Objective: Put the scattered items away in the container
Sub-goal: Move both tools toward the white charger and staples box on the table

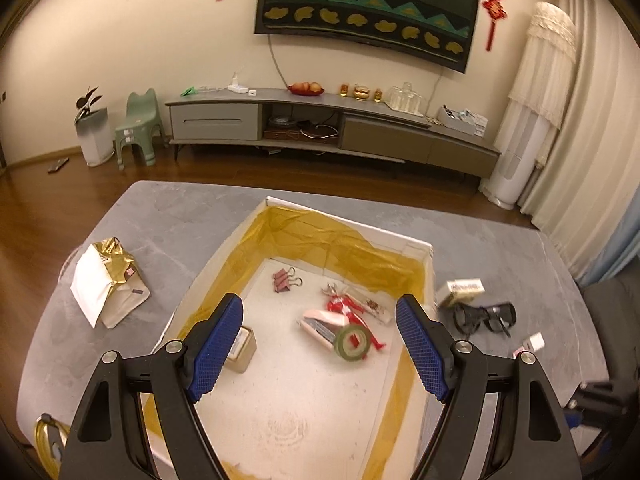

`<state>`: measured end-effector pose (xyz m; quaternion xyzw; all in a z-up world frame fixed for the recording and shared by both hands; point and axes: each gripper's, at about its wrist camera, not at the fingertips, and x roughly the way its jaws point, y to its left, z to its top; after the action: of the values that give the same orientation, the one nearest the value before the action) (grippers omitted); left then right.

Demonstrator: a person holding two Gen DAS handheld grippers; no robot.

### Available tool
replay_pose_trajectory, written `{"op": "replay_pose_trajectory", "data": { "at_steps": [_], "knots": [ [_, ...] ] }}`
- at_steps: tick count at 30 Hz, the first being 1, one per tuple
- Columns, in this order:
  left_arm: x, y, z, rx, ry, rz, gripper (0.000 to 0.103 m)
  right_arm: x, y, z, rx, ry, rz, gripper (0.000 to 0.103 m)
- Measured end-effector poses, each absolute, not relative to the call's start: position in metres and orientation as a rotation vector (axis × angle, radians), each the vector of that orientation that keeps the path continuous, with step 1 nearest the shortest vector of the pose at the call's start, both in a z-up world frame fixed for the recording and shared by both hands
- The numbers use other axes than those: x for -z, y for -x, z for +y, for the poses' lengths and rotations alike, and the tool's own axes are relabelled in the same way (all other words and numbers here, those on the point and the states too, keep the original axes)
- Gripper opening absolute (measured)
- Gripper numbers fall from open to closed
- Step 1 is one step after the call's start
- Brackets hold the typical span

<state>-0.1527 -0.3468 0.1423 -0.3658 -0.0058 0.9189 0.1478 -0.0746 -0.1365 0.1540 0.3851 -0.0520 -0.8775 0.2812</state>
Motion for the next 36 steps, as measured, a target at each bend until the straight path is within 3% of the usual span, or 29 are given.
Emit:
{"op": "replay_pose_trajectory", "data": {
  "at_steps": [9, 19, 36],
  "knots": [
    [-0.154, 0.109, -0.314, -2.608, 0.960, 0.066, 0.079, -0.175, 0.040, -0.095, 2.429, -0.977, -0.152, 0.033],
    [-0.145, 0.075, -0.240, -2.497, 0.905, 0.225, 0.079, -0.154, 0.021, -0.035, 2.509, -1.060, -0.241, 0.033],
    [-0.100, 0.075, -0.173, -2.397, 0.972, 0.310, 0.079, -0.098, 0.040, 0.059, 2.678, -1.223, -0.336, 0.034]
  ]
}}
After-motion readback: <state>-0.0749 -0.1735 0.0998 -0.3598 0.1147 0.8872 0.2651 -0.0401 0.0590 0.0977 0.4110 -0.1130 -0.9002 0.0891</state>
